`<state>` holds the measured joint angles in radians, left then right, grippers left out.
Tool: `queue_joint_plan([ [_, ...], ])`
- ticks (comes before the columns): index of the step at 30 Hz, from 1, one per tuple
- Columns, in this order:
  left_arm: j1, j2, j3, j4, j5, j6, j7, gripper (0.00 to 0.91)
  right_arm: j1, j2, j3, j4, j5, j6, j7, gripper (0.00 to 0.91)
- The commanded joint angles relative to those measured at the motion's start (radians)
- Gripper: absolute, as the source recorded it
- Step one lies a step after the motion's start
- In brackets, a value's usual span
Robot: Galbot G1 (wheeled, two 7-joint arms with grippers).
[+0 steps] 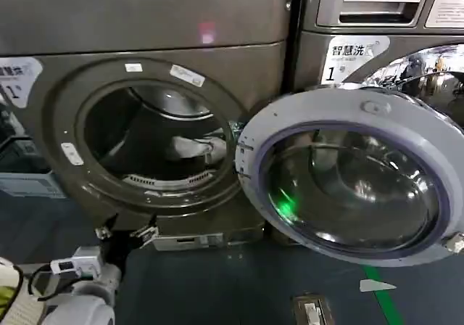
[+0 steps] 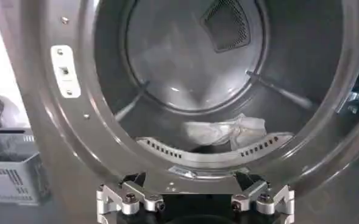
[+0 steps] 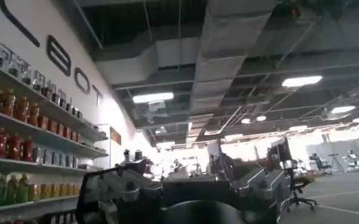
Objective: Grasp the clothes from the dryer.
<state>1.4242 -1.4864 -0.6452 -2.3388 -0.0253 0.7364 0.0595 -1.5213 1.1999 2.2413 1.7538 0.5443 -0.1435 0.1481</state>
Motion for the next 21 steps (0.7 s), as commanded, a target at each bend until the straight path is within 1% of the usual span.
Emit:
queue_joint_plan([
  [1, 0.001, 0.0, 0.0, -0.001, 0.002, 0.049, 0.002, 0.907, -0.001, -0.001, 0.001, -0.001, 0.0, -0.001, -0.001, 0.907],
  [21, 0.0, 0.004, 0.007, 0.004, 0.021, 0.049, 0.008, 0.907, -0.003, 0.003, -0.001, -0.005, -0.001, -0.003, -0.005, 0.907],
])
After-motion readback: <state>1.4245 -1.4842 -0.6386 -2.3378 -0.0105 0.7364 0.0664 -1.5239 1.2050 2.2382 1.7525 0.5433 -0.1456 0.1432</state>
